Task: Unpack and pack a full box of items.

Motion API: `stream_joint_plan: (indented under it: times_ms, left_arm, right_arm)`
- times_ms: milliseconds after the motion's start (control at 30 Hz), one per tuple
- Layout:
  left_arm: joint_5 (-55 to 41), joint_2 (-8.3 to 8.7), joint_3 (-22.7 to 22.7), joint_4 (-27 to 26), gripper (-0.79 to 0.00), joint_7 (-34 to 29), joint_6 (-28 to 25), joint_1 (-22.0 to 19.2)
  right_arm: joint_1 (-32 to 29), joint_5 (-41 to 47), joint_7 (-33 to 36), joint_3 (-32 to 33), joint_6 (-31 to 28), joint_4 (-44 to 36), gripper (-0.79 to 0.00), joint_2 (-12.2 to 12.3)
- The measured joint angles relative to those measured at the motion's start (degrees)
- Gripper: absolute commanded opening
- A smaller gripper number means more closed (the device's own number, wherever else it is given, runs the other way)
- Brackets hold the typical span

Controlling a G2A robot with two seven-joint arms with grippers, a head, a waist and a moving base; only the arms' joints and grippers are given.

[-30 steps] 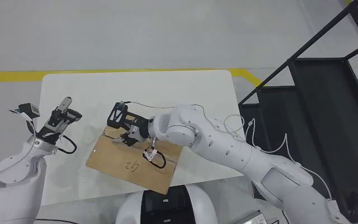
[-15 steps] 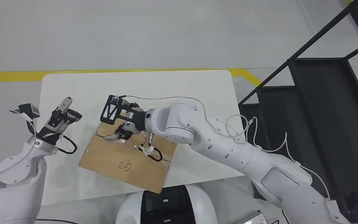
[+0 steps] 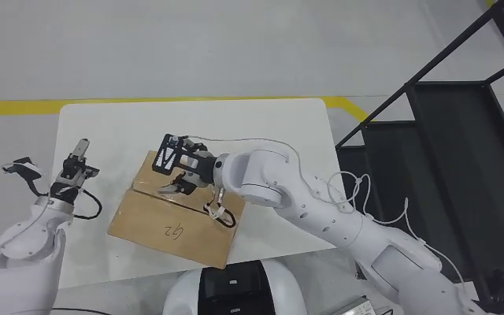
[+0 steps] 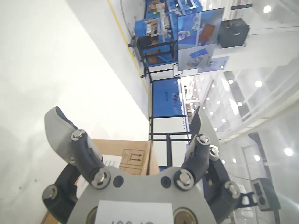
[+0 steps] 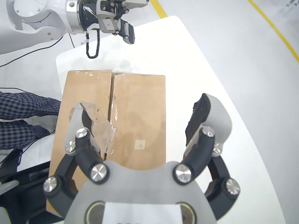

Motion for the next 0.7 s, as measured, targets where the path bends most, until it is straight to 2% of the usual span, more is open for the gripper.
stream_joint_plan:
  times_ms: [233, 700]
  left_arm:
    - [-1.23, -0.77, 6.24, 1.99, 0.0, -6.84, 2.39, -4.04]
    - [-0.03, -3.5, 20.09, 6.92, 0.0, -12.07, 0.46, -18.17]
  right_arm:
    - [-4.67, 0.29, 2.97, 3.95, -1.33, -4.35, 0.0, 1.4]
    - [-15.28, -3.11, 6.69, 18.83, -1.58, -13.1, 0.0, 5.11]
